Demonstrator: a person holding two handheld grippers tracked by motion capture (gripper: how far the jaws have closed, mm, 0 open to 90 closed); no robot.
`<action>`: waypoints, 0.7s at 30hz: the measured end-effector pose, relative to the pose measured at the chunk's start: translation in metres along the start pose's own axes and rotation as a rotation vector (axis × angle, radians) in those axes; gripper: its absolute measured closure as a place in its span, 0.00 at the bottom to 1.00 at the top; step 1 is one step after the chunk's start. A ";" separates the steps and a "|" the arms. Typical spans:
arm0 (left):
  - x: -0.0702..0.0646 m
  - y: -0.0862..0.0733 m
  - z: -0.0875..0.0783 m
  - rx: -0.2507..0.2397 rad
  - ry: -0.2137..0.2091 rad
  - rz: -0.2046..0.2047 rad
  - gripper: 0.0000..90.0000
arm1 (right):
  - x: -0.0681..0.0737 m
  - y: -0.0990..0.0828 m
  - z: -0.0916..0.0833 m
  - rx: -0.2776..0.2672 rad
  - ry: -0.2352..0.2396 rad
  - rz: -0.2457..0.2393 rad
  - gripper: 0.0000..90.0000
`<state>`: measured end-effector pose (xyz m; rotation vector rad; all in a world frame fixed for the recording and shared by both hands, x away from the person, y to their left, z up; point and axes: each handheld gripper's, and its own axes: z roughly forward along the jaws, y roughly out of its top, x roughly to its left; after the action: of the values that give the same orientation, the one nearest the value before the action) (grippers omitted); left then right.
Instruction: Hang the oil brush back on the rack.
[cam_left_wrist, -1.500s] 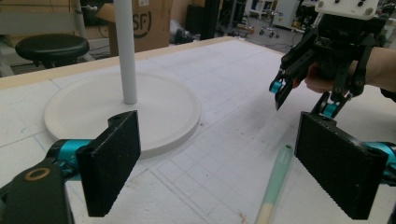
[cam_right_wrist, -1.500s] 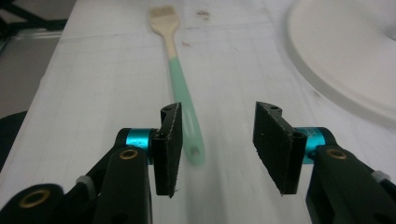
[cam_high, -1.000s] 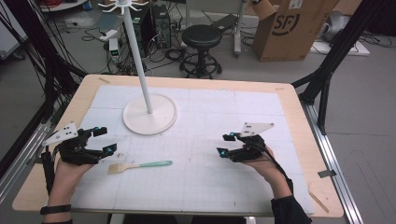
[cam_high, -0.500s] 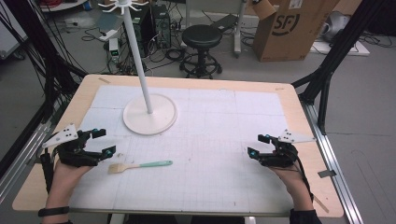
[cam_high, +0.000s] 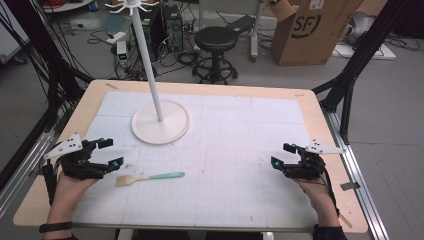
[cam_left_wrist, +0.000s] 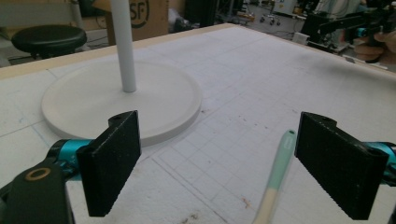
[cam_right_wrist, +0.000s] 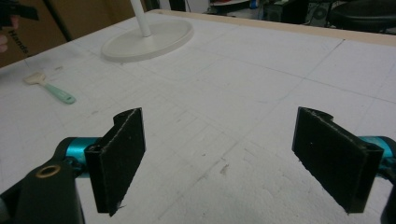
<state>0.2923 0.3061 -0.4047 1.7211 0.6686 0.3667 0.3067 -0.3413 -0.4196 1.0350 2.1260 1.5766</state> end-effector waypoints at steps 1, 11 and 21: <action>0.000 0.001 0.000 -0.004 -0.001 0.000 0.17 | 0.000 0.000 0.000 0.001 -0.004 -0.004 0.18; -0.012 0.000 0.004 0.041 -0.022 0.034 0.17 | -0.002 -0.001 -0.002 -0.006 -0.002 0.004 0.18; -0.021 -0.015 0.022 0.138 -0.089 0.050 0.18 | -0.002 -0.002 -0.002 0.011 0.000 -0.003 0.18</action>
<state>0.2851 0.2781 -0.4227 1.8769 0.5989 0.2818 0.3060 -0.3440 -0.4212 1.0351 2.1377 1.5648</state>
